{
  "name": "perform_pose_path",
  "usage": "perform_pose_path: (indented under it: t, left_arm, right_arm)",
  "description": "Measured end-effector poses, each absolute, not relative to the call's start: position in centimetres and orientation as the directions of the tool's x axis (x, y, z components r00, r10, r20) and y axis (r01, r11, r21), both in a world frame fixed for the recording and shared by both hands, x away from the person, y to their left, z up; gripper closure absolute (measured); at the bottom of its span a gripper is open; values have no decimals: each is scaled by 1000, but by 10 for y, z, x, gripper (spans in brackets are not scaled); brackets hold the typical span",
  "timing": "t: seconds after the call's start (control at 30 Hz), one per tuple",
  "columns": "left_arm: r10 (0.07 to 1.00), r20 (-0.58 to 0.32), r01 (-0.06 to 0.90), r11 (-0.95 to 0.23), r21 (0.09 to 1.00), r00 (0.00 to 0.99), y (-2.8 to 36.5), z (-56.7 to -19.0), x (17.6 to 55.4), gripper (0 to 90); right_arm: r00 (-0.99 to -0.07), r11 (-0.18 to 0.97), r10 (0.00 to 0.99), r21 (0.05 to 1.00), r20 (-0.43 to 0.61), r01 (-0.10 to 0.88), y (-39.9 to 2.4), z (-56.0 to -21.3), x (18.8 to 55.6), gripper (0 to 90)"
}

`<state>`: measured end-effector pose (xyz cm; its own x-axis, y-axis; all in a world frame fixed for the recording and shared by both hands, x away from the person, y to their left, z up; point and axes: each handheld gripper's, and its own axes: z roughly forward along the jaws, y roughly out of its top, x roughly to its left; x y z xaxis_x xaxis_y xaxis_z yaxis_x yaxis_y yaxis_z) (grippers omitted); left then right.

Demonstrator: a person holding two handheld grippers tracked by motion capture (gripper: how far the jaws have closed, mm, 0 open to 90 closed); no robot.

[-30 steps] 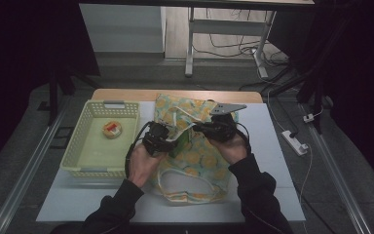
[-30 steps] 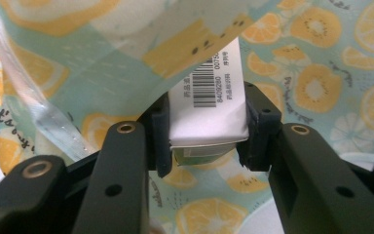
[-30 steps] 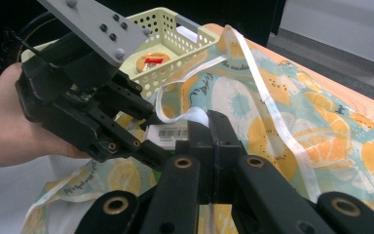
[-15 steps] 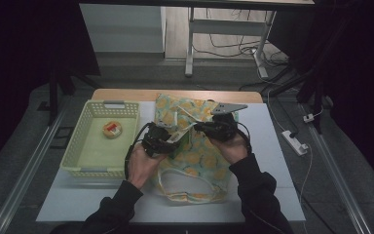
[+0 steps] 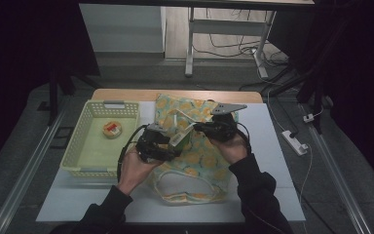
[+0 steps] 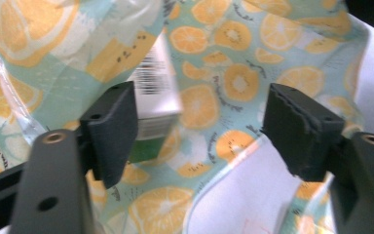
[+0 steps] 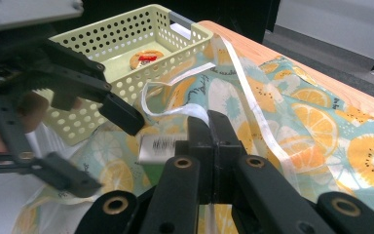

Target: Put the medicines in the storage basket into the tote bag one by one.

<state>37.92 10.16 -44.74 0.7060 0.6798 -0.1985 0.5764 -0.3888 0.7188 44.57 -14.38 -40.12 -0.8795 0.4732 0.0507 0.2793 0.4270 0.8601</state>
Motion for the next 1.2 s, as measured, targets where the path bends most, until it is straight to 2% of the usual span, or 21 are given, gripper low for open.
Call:
perform_pose_path:
  t: [0.6,1.2]
  left_arm:
    - [700,-222,597,-350,722,679,144,-436,370,40]
    - [793,-184,625,-289,725,581,208,-440,375,0]
  right_arm:
    - [-882,425,469,863,47,272,-144,-399,444,898]
    - [-884,428,465,862,48,272,-144,-399,444,898]
